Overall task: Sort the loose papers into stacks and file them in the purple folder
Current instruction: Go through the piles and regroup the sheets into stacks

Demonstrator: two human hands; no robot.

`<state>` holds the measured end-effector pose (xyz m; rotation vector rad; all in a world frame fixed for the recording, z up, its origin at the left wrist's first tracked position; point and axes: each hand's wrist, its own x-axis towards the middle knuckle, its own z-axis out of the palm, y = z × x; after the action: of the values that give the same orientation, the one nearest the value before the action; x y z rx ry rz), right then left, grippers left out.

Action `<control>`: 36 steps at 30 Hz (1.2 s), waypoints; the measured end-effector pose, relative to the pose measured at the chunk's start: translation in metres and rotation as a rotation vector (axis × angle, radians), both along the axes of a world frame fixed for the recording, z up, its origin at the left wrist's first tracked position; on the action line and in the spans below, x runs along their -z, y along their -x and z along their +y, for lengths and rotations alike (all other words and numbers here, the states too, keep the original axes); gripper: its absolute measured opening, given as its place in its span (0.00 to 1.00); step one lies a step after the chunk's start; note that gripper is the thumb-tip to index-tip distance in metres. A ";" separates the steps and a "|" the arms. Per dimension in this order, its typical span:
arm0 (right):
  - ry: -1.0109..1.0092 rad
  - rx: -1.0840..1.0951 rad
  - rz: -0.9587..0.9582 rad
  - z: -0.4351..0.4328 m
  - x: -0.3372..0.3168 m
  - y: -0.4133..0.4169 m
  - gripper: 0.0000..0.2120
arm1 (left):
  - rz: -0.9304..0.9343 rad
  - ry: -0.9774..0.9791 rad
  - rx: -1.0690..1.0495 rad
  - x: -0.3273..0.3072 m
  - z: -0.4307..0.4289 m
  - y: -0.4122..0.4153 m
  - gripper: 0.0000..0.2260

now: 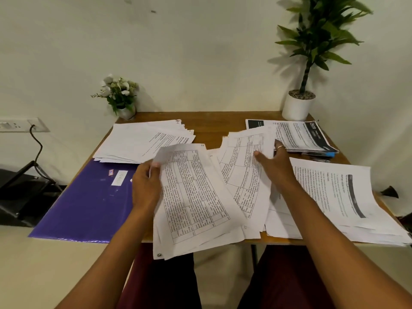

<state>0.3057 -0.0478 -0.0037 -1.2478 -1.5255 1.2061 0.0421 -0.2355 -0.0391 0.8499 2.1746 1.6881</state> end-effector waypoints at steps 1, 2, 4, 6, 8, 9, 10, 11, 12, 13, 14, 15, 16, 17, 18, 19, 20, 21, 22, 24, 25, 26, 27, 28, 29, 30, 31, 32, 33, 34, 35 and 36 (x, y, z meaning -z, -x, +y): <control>0.032 -0.053 -0.002 -0.003 0.000 0.001 0.32 | -0.047 -0.006 -0.007 0.001 -0.001 0.000 0.11; 0.067 -0.103 -0.031 -0.005 0.000 0.002 0.38 | -0.063 -0.009 -0.011 0.004 -0.002 0.000 0.12; 0.145 -0.175 -0.147 -0.011 0.005 0.005 0.39 | -0.068 -0.001 -0.025 0.010 -0.002 0.000 0.13; 0.206 -0.204 -0.265 -0.015 0.012 0.006 0.26 | -0.070 0.014 -0.033 0.014 -0.002 0.000 0.13; 0.208 -0.172 -0.292 -0.018 0.015 0.005 0.15 | -0.086 0.014 -0.031 0.016 0.000 -0.001 0.13; 0.179 -0.136 -0.275 -0.017 0.015 0.003 0.13 | -0.090 0.011 -0.031 0.016 0.001 -0.002 0.13; 0.141 -0.095 -0.247 -0.015 0.014 0.001 0.12 | -0.092 0.013 -0.032 0.014 0.003 -0.004 0.12; 0.108 -0.049 -0.210 -0.012 0.012 -0.002 0.13 | -0.096 0.014 -0.035 0.012 0.005 -0.006 0.11; 0.080 -0.001 -0.173 -0.009 0.009 -0.005 0.14 | -0.098 0.016 -0.033 0.011 0.008 -0.007 0.11; 0.060 0.038 -0.141 -0.005 0.006 -0.008 0.15 | -0.105 0.019 -0.026 0.010 0.010 -0.008 0.11; 0.048 0.069 -0.110 -0.003 0.002 -0.010 0.16 | -0.116 0.028 -0.009 0.011 0.012 -0.008 0.11; 0.040 0.093 -0.080 0.001 -0.001 -0.013 0.16 | -0.126 0.037 0.005 0.010 0.014 -0.008 0.11; 0.037 0.119 -0.050 0.004 -0.006 -0.015 0.16 | -0.123 0.054 0.018 0.010 0.016 -0.008 0.11; 0.043 0.151 -0.022 0.008 -0.009 -0.017 0.15 | -0.113 0.074 0.025 0.011 0.017 -0.008 0.11; 0.047 0.185 0.012 0.011 -0.013 -0.019 0.16 | -0.102 0.094 0.031 0.011 0.017 -0.007 0.12; 0.049 0.216 0.048 0.015 -0.015 -0.020 0.16 | -0.097 0.099 0.033 0.012 0.017 -0.008 0.12; 0.048 0.243 0.081 0.019 -0.016 -0.021 0.17 | -0.091 0.100 0.037 0.012 0.017 -0.009 0.11; 0.049 0.270 0.104 0.023 -0.017 -0.022 0.17 | -0.085 0.099 0.040 0.012 0.016 -0.011 0.11; 0.046 0.299 0.129 0.026 -0.019 -0.022 0.17 | -0.077 0.105 0.043 0.011 0.016 -0.012 0.11; 0.030 0.359 0.220 0.031 -0.023 -0.022 0.16 | -0.068 0.112 0.047 0.012 0.016 -0.014 0.11; 0.022 0.399 0.279 0.034 -0.025 -0.022 0.16 | -0.065 0.115 0.049 0.012 0.016 -0.014 0.11; 0.009 0.445 0.330 0.035 -0.029 -0.022 0.17 | -0.067 0.119 0.049 0.011 0.016 -0.015 0.11; -0.008 0.483 0.365 0.038 -0.032 -0.022 0.17 | -0.076 0.113 0.050 0.011 0.016 -0.014 0.11; -0.024 0.503 0.381 0.039 -0.035 -0.022 0.18 | -0.091 0.107 0.051 0.012 0.016 -0.014 0.11; -0.036 0.503 0.381 0.040 -0.035 -0.021 0.18 | -0.110 0.096 0.051 0.012 0.016 -0.013 0.11; -0.043 0.491 0.373 0.040 -0.035 -0.019 0.18 | -0.129 0.088 0.048 0.011 0.016 -0.013 0.11; -0.044 0.472 0.367 0.041 -0.034 -0.018 0.17 | -0.151 0.078 0.045 0.010 0.017 -0.013 0.10; -0.040 0.457 0.355 0.041 -0.032 -0.017 0.17 | -0.179 0.066 0.047 0.008 0.017 -0.013 0.10; -0.028 0.446 0.338 0.041 -0.029 -0.016 0.17 | -0.214 0.048 0.053 0.007 0.018 -0.013 0.10; -0.017 0.439 0.323 0.041 -0.027 -0.016 0.17 | -0.246 0.035 0.061 0.006 0.018 -0.013 0.10; -0.008 0.438 0.318 0.041 -0.024 -0.016 0.17 | -0.270 0.028 0.067 0.006 0.018 -0.012 0.10; -0.003 0.443 0.315 0.041 -0.021 -0.016 0.18 | -0.282 0.030 0.071 0.005 0.017 -0.011 0.10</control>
<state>0.3216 -0.0070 0.0178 -1.2429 -0.9589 1.0428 0.0535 -0.2185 -0.0445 0.6302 1.9531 1.6262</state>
